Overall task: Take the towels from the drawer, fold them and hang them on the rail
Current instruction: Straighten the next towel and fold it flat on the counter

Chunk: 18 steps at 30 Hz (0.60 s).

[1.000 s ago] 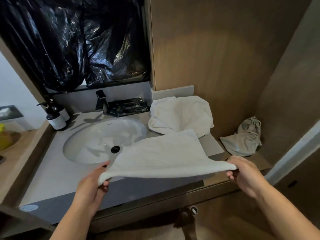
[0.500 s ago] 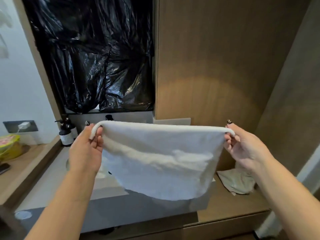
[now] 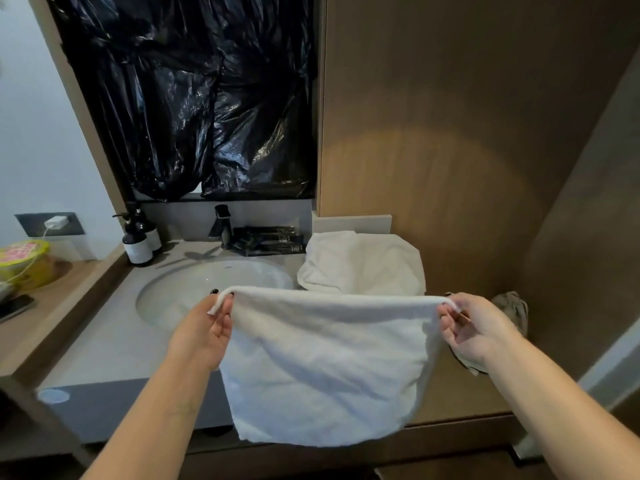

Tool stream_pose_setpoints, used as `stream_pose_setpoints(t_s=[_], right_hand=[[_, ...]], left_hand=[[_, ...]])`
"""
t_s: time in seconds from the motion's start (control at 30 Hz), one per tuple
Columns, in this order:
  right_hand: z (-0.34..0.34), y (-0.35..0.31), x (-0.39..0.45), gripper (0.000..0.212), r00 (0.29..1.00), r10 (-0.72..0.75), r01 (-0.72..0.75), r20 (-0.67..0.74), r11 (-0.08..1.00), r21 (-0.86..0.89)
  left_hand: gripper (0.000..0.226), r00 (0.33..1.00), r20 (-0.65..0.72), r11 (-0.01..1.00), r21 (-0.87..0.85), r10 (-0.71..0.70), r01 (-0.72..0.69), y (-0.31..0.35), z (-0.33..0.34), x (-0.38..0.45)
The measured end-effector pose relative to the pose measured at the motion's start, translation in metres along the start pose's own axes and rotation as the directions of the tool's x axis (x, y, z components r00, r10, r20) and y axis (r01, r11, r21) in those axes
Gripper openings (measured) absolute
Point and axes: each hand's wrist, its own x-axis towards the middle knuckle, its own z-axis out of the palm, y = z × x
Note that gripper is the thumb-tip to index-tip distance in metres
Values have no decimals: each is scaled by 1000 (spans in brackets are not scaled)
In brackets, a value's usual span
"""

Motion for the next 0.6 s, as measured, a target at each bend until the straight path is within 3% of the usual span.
stream_pose_setpoints(t_s=[0.23,0.4,0.6], right_hand=[[38,-1,72,11,1000,3,-5,17,995,97],[82,-13,128,10,998,-42,44,-50,998,42],[118,-15,196,12,987,-74,78,-141,997,21]], left_hand=[[4,997,-78,999,-50,19,-23,-11,19,72],[2,996,-75,999,-25,40,-42,-13,44,141],[20,990,-131,997,47,61,-55,-32,62,220]])
